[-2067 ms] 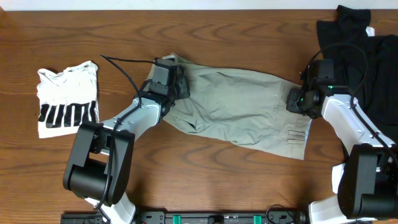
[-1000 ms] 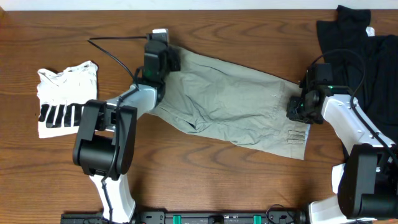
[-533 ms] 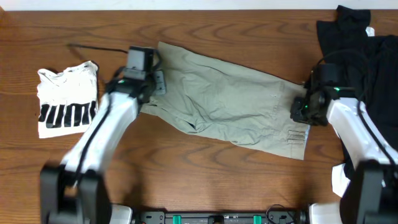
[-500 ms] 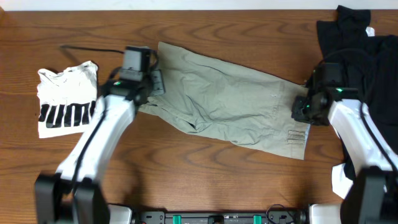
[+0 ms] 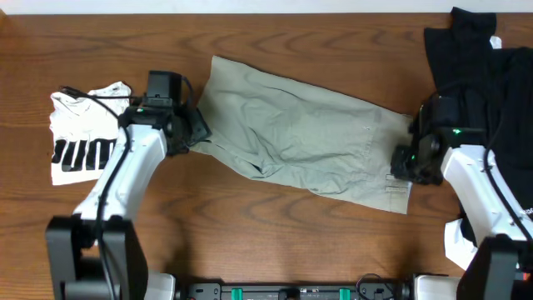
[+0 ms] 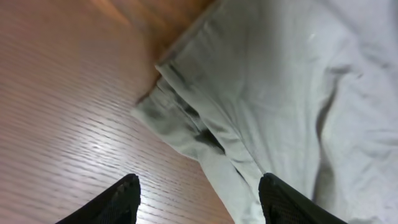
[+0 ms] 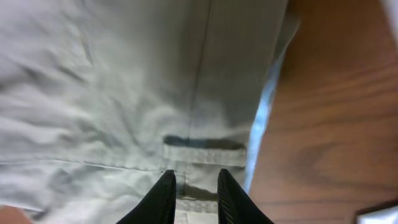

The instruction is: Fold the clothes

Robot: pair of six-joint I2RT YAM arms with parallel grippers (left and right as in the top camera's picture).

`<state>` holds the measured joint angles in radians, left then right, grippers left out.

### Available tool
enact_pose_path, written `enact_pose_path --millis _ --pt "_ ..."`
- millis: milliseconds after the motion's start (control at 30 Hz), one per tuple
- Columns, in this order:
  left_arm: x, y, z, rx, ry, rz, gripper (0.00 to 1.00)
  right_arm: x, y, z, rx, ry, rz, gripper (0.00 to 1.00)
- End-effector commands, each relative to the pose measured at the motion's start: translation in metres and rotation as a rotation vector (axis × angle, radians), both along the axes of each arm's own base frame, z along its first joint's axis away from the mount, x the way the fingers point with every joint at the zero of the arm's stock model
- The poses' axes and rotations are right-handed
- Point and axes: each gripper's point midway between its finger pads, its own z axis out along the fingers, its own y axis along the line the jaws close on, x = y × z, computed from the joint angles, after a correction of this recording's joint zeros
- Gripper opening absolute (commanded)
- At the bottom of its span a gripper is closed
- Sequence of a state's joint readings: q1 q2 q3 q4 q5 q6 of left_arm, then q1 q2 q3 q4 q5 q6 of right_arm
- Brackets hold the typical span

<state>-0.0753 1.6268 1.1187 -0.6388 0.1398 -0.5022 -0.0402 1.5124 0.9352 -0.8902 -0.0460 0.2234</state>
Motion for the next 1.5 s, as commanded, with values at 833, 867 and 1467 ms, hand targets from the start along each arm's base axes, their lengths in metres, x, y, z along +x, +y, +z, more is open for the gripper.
enact_pose_path --millis 833,867,1467 --pt "0.025 -0.021 -0.036 -0.121 -0.004 -0.012 0.65 -0.036 0.016 -0.057 0.085 0.064 0.007 0.23" --pt "0.026 -0.021 -0.035 -0.120 -0.007 -0.012 0.65 -0.036 0.016 -0.057 0.085 0.065 0.007 0.22" --pt "0.043 -0.020 -0.056 -0.116 -0.031 0.000 0.49 -0.038 0.016 -0.057 0.085 0.072 0.007 0.22"
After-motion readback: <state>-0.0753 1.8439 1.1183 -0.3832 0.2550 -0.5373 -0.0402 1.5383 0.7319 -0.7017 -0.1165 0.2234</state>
